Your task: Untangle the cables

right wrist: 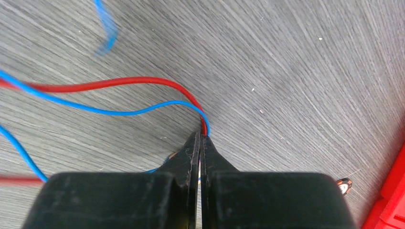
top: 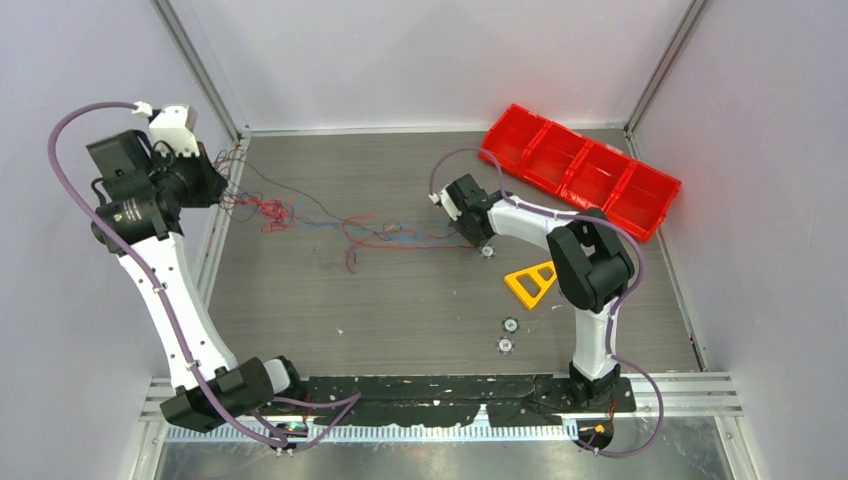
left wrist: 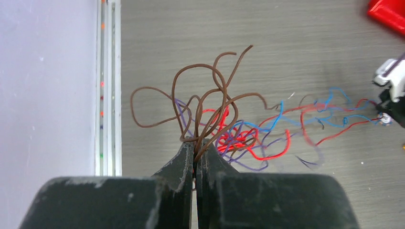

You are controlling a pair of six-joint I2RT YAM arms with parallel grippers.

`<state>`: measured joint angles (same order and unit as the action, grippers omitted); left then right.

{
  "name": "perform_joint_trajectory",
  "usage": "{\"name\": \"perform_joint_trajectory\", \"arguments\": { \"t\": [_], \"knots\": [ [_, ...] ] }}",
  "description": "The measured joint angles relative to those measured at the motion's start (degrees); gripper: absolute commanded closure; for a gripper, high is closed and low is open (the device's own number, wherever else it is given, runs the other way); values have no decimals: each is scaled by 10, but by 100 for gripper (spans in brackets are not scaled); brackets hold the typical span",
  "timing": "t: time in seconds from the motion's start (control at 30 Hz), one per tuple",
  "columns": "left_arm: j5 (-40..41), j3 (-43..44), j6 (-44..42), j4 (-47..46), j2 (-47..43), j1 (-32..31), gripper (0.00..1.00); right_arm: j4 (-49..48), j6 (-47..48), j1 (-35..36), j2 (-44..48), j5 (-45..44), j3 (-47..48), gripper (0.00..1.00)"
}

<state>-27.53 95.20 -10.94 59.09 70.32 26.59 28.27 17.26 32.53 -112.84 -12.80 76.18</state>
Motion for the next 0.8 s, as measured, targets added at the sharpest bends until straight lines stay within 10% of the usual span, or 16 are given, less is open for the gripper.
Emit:
{"name": "perform_joint_trajectory", "arguments": {
  "t": [0.27, 0.5, 0.7, 0.8],
  "knots": [
    [-89, 66, 42, 5, 7, 0, 100, -12, 10, 1, 8, 0, -14, 95],
    [-160, 24, 75, -13, -3, -155, 100, 68, 22, -11, 18, 125, 9, 24],
    [-58, -165, 108, -62, -9, -361, 28, 135, 12, -10, 61, 225, 59, 6],
    [-34, -206, 117, -66, 40, -401, 18, 145, 8, -11, 97, 261, 78, 5]
  ]
}}
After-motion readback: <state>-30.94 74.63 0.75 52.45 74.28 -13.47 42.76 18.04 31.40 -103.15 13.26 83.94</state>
